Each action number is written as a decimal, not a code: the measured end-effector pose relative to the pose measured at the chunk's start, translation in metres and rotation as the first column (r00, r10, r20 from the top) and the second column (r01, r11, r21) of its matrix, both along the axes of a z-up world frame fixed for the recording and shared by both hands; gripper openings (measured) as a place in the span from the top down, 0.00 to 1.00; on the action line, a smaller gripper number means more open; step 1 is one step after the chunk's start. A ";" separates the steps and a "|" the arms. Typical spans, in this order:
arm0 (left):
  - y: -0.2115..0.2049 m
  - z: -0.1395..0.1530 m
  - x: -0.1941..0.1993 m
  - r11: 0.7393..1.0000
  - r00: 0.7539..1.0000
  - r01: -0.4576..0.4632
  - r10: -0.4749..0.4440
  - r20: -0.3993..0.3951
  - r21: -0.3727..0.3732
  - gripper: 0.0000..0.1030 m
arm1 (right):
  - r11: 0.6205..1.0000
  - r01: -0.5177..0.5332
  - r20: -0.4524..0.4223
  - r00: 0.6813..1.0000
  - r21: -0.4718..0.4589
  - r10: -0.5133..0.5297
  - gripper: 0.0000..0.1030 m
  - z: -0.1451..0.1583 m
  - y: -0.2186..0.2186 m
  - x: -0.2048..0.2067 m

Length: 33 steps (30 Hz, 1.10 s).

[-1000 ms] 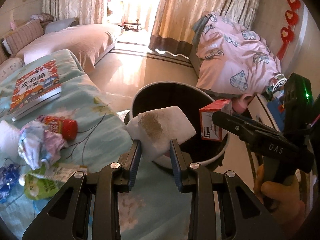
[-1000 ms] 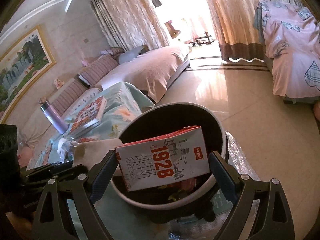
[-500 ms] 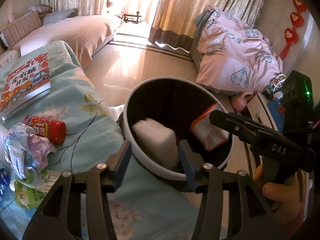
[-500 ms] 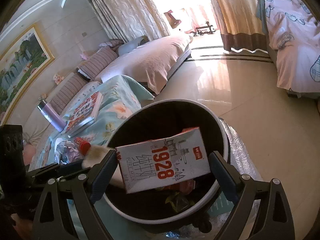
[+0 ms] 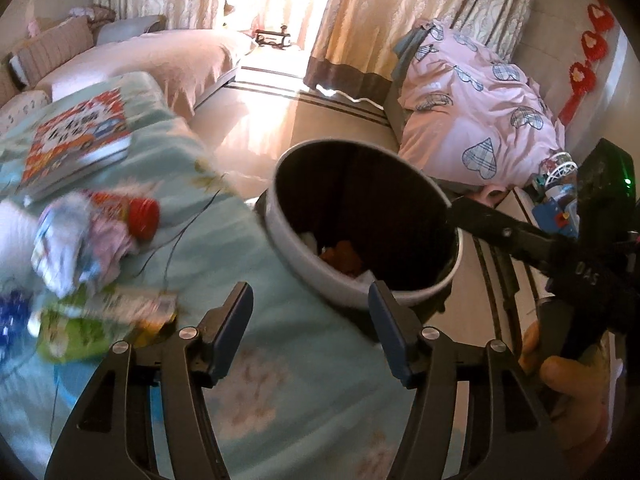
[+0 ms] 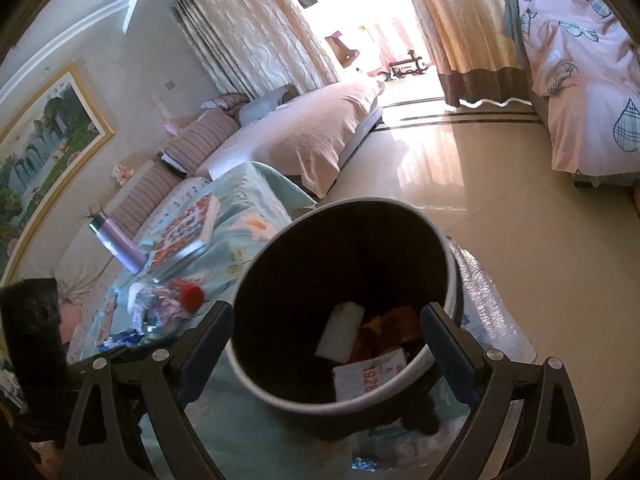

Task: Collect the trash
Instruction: 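Open both tools to drop the carton and block into the bin, then move both open tools back over the table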

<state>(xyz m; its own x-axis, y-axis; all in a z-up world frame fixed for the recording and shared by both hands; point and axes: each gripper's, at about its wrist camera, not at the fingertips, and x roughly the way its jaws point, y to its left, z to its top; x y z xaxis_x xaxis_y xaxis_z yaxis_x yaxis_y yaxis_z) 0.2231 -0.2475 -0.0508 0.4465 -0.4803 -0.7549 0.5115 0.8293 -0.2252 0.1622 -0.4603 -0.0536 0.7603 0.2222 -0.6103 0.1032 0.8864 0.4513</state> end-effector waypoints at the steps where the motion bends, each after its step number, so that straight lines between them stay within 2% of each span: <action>1: 0.006 -0.001 -0.003 1.000 1.000 -0.006 0.006 -0.004 -0.003 0.41 | 1.000 -0.003 0.005 1.000 0.003 0.003 0.07 0.000 0.004 -0.004; 14: 0.105 -0.014 -0.033 0.987 0.987 -0.157 0.156 -0.046 -0.026 0.41 | 0.992 -0.113 -0.010 0.993 0.048 0.114 0.07 -0.017 0.085 -0.030; 23: 0.163 -0.027 -0.050 0.969 0.968 -0.245 0.244 -0.060 -0.018 0.41 | 0.975 -0.222 -0.025 0.975 0.027 0.223 0.07 -0.023 0.141 -0.032; 28: 0.189 -0.028 -0.055 0.959 0.958 -0.282 0.281 -0.050 -0.011 0.41 | 0.962 -0.273 -0.030 0.962 0.006 0.273 0.07 -0.025 0.165 -0.030; 33: 0.208 -0.023 -0.056 0.956 0.956 -0.293 0.293 0.000 0.019 0.41 | 0.934 -0.354 -0.045 0.935 -0.039 0.352 0.08 -0.026 0.192 -0.025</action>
<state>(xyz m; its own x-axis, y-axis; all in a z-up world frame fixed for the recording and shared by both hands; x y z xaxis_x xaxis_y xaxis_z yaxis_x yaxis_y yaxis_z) 0.1672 -0.0397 -0.0737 0.5631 -0.3146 -0.7642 0.2450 0.9467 -0.2092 0.1369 -0.2678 -0.0796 0.6146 0.4435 -0.6524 -0.2045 0.8883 0.4113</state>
